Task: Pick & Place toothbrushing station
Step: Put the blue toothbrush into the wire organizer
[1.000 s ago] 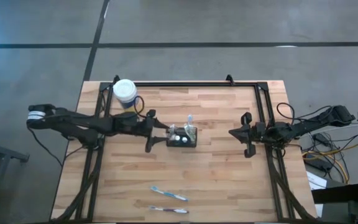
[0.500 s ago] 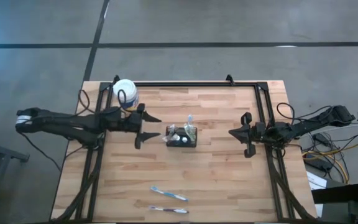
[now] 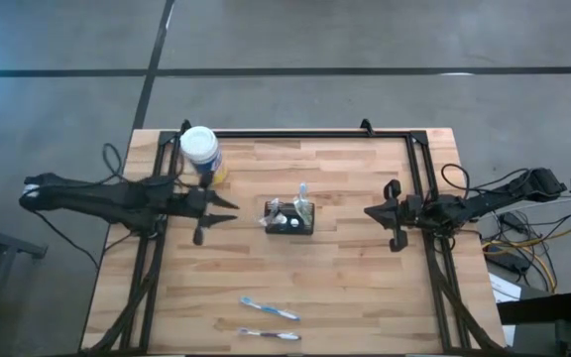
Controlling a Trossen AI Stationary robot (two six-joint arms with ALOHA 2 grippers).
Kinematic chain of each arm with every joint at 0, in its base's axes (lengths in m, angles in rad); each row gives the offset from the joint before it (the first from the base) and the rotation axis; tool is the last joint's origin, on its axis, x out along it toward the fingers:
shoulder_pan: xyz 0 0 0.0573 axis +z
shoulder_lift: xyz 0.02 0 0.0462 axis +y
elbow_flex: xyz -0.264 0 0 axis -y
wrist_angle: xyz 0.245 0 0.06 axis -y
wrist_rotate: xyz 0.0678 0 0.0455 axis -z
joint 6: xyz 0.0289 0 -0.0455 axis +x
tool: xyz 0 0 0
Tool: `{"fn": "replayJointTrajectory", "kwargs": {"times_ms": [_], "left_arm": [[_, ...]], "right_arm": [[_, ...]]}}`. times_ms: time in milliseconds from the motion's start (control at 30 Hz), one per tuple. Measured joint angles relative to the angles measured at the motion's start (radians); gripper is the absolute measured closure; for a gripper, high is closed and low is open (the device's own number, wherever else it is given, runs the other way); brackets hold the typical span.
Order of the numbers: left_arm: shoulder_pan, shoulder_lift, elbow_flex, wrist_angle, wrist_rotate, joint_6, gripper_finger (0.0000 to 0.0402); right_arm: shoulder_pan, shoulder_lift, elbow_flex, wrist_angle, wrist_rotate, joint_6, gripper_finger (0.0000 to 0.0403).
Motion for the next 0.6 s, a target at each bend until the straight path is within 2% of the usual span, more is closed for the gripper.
{"fn": "replayJointTrajectory", "kwargs": {"times_ms": [67, 133, 367, 600], "left_arm": [[-0.017, -0.082, 0.000, -0.105, -0.033, -0.006, 0.0350], [-0.022, -0.162, -0.008, -0.176, -0.036, -0.023, 0.0387], [-0.021, -0.403, -0.119, -0.254, -0.029, -0.010, 0.0397], [-0.021, -0.518, -0.293, -0.032, -0.035, -0.086, 0.0399]], "right_arm": [[0.000, 0.000, 0.000, -0.002, 0.000, -0.004, 0.0394], [0.000, 0.000, 0.000, -0.002, 0.000, -0.008, 0.0394], [0.000, 0.012, 0.000, -0.001, 0.000, -0.046, 0.0394], [0.000, 0.057, 0.000, 0.007, 0.000, -0.045, 0.0394]]}}
